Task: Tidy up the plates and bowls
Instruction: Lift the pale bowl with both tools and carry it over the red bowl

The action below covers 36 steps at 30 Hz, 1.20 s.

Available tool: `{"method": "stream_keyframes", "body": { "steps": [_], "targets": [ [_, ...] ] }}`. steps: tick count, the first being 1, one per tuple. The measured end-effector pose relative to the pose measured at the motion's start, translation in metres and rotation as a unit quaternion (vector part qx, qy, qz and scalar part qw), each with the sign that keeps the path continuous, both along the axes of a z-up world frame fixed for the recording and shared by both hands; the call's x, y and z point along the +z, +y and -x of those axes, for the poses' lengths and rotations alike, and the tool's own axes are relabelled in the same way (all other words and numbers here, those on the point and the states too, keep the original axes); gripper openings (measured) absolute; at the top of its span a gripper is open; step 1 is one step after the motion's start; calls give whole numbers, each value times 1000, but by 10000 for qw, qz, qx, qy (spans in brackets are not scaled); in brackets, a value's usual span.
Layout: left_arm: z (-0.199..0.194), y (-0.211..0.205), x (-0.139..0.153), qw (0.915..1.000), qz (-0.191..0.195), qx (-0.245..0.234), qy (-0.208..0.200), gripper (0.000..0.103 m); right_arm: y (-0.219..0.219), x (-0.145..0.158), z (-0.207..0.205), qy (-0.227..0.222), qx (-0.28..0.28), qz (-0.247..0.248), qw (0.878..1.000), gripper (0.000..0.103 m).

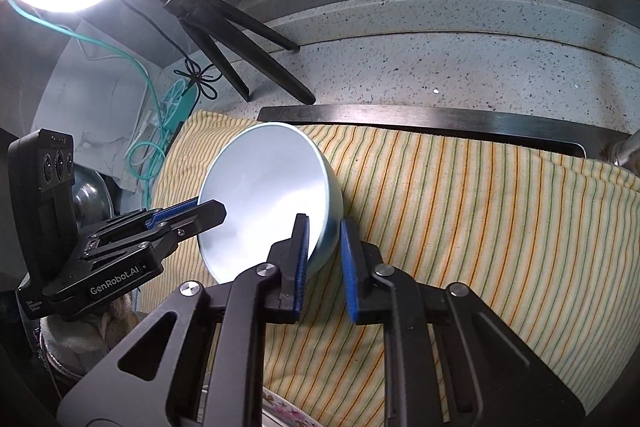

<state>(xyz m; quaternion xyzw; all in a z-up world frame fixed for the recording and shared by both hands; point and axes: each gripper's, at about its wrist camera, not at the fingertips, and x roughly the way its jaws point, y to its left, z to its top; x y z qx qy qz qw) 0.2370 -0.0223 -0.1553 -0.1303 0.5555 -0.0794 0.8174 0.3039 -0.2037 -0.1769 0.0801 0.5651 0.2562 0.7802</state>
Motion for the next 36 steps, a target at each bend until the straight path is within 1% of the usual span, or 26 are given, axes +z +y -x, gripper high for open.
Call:
{"method": "stream_keyframes", "body": {
  "steps": [3,7,10,20,24,30,36],
  "targets": [
    [1,-4,0,9999,-104,-87,-50,12,1,1,0,-29,-7,24,10000,14],
    [2,-3,1,9999,-89,-79,-69,11,2,2,2,-48,3,89,9999,14],
    [7,-5,3,9998,-150,-113,-121,11,3,4,4,-70,16,101,9999,13],
    [31,-8,26,9991,30,-179,-384,12,-7,27,27,-253,21,2,9997,13],
    [45,-13,36,9982,69,-268,-524,12,-11,37,41,-330,40,34,9994,13],
    [62,-21,44,9973,235,-360,-594,12,-26,52,64,-393,-65,-56,9992,13],
    [83,-28,56,9959,309,-489,-699,12,-39,66,90,-472,-133,-102,9987,13]
  ]
}}
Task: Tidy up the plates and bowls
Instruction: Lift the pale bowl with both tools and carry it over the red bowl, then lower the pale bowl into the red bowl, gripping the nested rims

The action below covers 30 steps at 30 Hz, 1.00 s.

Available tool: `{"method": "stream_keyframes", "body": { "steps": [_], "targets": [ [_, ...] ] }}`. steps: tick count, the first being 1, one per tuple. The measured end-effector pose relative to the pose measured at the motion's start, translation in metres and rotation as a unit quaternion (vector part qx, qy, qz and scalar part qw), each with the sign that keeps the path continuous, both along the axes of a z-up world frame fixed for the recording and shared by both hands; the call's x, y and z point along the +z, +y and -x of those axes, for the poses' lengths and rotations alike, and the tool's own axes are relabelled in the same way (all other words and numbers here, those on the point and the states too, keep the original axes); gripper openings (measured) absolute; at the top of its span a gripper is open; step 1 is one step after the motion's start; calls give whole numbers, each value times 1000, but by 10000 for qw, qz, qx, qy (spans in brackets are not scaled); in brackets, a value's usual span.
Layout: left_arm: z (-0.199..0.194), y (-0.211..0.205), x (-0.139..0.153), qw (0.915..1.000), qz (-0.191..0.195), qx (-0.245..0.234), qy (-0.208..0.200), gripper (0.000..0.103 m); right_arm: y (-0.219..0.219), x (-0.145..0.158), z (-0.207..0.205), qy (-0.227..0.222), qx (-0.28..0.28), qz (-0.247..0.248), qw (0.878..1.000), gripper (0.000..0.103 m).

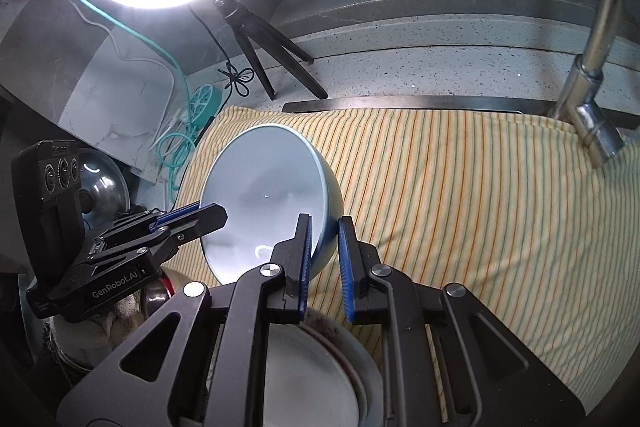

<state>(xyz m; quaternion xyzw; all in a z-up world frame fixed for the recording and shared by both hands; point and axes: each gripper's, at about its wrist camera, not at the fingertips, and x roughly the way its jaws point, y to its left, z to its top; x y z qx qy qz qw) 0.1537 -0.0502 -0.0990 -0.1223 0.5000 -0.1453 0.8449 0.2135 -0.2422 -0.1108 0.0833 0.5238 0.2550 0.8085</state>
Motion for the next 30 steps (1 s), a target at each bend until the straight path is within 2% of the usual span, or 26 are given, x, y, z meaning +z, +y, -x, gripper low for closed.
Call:
{"method": "stream_keyframes", "body": {
  "steps": [15,30],
  "targets": [
    [57,3,20,9998,94,-38,-151,12,-4,20,66,-139,34,-134,9998,13],
    [104,42,21,9992,161,360,-117,12,34,18,105,-59,422,-184,9989,13]
  ]
}}
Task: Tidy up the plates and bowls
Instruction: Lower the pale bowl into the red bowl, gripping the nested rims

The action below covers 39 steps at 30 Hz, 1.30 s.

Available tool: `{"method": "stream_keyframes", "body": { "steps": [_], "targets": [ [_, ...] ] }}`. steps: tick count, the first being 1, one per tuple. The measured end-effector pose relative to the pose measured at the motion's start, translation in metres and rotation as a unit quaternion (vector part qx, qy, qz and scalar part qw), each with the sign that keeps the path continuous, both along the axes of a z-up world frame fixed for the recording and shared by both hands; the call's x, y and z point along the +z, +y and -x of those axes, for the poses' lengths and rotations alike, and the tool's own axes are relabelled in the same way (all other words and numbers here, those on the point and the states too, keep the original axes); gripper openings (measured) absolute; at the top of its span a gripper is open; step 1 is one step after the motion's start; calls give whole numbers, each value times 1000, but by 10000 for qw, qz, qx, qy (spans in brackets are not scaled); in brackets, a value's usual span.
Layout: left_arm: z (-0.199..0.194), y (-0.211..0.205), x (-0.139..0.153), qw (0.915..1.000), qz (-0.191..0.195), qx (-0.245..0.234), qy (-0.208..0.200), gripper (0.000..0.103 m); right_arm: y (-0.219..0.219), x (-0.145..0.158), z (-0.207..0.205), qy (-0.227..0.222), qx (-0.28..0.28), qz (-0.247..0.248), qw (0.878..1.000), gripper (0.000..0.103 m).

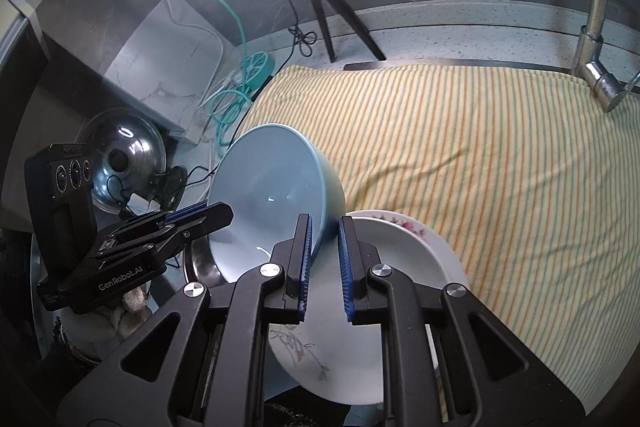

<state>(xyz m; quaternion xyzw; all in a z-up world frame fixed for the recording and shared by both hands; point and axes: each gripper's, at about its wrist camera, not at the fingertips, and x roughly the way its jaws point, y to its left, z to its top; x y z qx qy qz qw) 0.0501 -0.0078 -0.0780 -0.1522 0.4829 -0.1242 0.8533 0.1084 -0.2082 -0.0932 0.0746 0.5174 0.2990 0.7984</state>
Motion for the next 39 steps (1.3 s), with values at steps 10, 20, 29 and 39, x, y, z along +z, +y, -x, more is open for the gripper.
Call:
{"method": "stream_keyframes", "body": {
  "steps": [10,20,29,39],
  "targets": [
    [32,33,-6,9991,82,407,111,12,42,-6,14,49,333,28,9994,13],
    [56,69,-14,9965,129,799,216,12,84,-19,28,185,718,71,9972,13],
    [70,90,-21,9941,146,1024,336,12,114,-38,33,378,933,150,9948,13],
    [76,102,-28,9925,125,1135,436,12,132,-54,38,546,1068,250,9925,13]
  ]
}}
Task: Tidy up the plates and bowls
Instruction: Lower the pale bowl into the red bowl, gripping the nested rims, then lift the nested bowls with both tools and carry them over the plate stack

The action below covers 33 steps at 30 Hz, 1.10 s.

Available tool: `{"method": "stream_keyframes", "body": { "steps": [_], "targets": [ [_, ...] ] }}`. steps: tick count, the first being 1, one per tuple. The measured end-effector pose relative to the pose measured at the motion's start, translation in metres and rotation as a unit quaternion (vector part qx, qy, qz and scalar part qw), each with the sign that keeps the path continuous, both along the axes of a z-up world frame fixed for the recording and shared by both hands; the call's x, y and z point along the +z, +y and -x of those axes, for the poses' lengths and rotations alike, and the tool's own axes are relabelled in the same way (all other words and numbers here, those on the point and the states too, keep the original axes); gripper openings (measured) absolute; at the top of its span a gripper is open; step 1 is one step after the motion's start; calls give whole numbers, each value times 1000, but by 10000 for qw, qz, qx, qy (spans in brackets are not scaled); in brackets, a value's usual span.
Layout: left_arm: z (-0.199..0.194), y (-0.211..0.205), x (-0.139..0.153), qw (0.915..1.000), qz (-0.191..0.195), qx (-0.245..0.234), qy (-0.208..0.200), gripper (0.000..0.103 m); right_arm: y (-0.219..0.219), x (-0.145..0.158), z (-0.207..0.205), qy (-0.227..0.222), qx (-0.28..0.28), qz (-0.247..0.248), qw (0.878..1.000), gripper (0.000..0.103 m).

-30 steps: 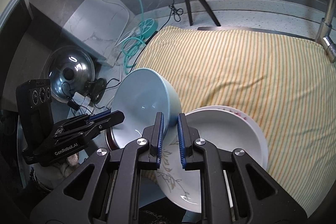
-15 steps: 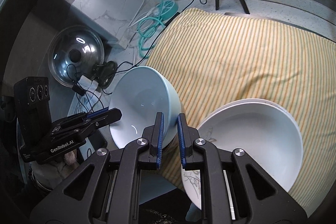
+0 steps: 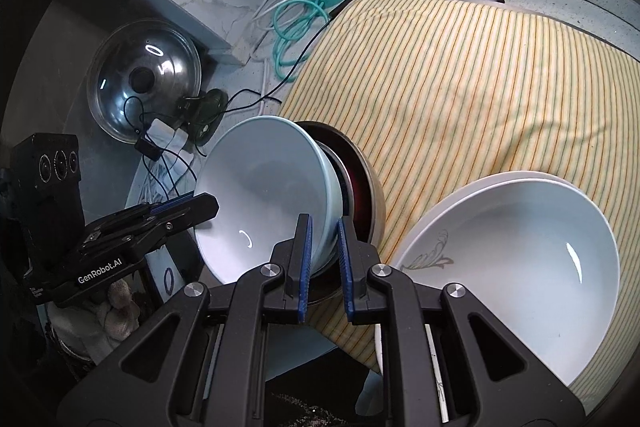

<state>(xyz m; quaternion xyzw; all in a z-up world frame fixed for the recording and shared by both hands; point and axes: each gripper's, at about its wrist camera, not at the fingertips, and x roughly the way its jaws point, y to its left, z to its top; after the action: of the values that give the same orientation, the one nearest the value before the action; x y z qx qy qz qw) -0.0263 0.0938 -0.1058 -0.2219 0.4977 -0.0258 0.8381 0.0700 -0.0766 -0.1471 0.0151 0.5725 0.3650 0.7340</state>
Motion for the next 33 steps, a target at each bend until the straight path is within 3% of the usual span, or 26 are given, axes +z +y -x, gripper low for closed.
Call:
{"method": "stream_keyframes", "body": {
  "steps": [12,17,19,25,33],
  "targets": [
    [-2,3,-11,9999,42,20,166,12,7,-14,-5,125,21,139,9998,14],
    [-3,3,-13,9998,11,6,212,14,11,-14,-4,133,87,137,9998,21],
    [-3,3,-12,9998,-41,17,215,21,12,-11,-3,78,116,106,9998,25],
    [-3,4,-11,9998,-11,20,183,22,13,-4,-1,-71,193,76,9998,34],
    [2,10,-8,9999,38,124,102,22,3,-2,-3,-74,51,-12,10000,35]
  ]
}}
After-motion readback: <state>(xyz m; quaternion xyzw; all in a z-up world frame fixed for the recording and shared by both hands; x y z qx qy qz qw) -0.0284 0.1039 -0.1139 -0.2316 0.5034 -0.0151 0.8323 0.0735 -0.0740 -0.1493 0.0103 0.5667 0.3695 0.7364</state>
